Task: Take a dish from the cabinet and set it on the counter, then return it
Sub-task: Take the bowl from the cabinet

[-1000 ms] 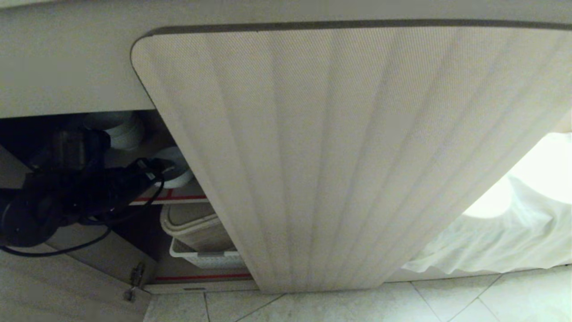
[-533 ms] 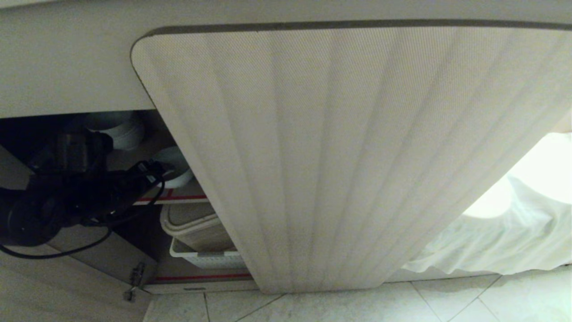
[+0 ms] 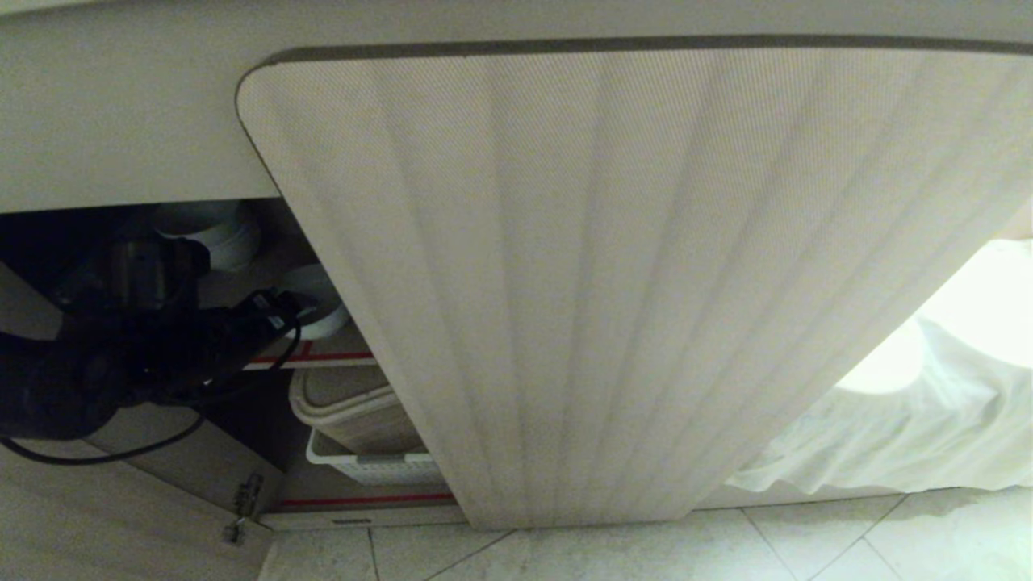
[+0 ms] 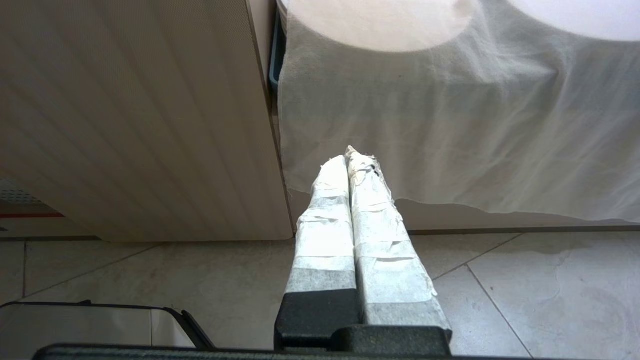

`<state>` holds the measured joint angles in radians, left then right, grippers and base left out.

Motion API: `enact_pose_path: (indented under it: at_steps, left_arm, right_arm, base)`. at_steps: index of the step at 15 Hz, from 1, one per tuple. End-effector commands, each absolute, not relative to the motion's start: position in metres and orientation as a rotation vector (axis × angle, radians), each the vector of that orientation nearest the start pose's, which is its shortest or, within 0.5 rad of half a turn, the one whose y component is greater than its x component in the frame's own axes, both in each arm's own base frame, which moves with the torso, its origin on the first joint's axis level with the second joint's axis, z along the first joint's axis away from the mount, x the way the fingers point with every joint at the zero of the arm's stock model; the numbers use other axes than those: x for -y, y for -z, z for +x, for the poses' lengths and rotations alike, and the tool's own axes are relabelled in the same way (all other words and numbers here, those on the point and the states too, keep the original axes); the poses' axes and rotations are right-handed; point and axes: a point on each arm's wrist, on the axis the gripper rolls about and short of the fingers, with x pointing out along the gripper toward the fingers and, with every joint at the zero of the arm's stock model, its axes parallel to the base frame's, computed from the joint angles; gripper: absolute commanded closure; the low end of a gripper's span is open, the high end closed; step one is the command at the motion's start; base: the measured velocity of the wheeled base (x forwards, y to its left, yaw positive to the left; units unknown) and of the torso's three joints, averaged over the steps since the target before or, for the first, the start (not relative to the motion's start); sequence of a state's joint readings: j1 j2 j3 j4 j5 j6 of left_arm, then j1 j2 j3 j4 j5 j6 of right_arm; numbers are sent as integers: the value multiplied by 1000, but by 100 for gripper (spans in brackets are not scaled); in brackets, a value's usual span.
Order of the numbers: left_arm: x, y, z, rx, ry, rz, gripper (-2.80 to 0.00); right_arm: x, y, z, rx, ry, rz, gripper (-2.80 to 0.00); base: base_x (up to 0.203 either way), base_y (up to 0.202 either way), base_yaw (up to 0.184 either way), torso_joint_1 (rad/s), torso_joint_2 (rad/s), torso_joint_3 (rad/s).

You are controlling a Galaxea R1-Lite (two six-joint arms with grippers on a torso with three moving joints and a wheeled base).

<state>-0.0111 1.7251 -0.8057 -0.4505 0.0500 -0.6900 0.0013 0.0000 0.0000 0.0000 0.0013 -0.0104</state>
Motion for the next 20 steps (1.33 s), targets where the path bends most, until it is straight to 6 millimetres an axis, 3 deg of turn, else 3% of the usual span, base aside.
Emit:
enact_pose_path:
  at_steps: [1,20]
  left_arm:
    - [2,-155,306,-439,-201,-666,-280]
    - [-9,-165,330,-439,-240,-671,-280]
  right_arm:
    - [0,-76,-23,-2,-3,-12,0]
    - [0,-76,-23,-2,-3,-11,0]
  base:
    - [0,0,0,0,0,0]
    - [0,0,0,0,0,0]
